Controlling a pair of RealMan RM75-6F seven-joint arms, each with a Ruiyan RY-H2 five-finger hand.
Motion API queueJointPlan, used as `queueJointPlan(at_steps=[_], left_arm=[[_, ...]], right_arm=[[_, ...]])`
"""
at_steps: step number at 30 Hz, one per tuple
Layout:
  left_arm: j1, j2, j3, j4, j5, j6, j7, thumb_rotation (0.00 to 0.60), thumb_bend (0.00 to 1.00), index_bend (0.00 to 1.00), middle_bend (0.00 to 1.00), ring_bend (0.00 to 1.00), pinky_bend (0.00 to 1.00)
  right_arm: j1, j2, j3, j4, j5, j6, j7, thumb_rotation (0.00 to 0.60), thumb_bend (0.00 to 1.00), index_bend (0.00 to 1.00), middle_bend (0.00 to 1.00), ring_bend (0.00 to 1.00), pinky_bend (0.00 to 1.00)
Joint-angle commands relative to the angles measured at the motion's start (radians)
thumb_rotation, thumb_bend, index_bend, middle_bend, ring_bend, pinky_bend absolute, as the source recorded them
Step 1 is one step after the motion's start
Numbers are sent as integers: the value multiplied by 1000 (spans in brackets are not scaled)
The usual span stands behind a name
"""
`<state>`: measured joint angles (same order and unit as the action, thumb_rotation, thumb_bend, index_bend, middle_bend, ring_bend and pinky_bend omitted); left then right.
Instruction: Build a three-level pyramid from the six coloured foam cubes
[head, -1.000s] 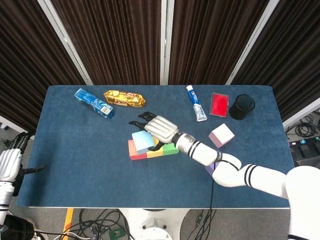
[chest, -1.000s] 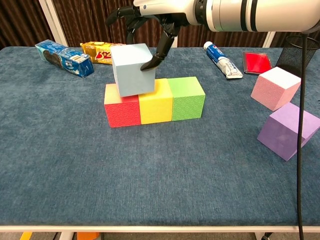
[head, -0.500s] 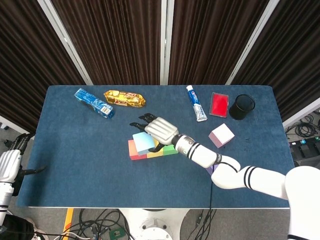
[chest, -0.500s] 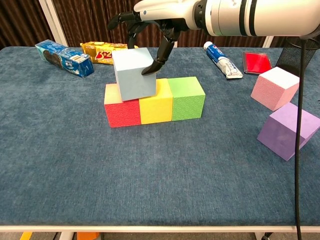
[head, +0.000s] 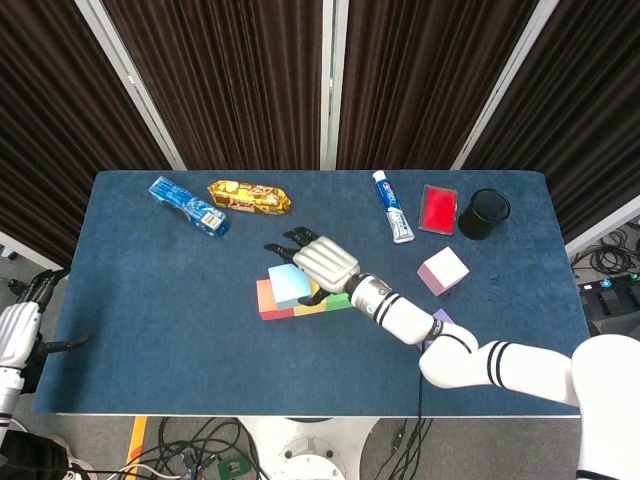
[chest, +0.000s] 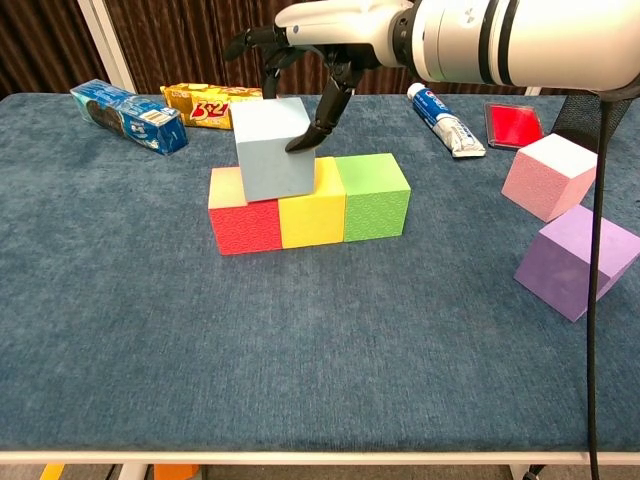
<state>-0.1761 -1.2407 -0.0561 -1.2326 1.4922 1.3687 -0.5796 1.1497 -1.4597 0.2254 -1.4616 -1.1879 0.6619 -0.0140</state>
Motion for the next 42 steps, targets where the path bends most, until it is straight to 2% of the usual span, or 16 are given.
queueJointPlan(at_steps=[1, 14, 42], left_arm=[[-1, -2, 0, 7, 2, 1, -7, 600, 65, 85, 111, 7, 136], [-3, -3, 6, 17, 5, -1, -51, 600, 65, 85, 111, 7, 136], [3, -14, 16, 41, 13, 11, -92, 600, 65, 85, 111, 7, 137]], right_arm=[[-2, -1, 2, -16, 25, 11, -31, 600, 172, 0, 448, 16, 0], [-1, -10, 5, -33, 88, 25, -102, 600, 171, 0, 448, 16, 0], [11, -28, 9, -19, 124, 10, -127, 600, 138, 0, 445, 23, 0]])
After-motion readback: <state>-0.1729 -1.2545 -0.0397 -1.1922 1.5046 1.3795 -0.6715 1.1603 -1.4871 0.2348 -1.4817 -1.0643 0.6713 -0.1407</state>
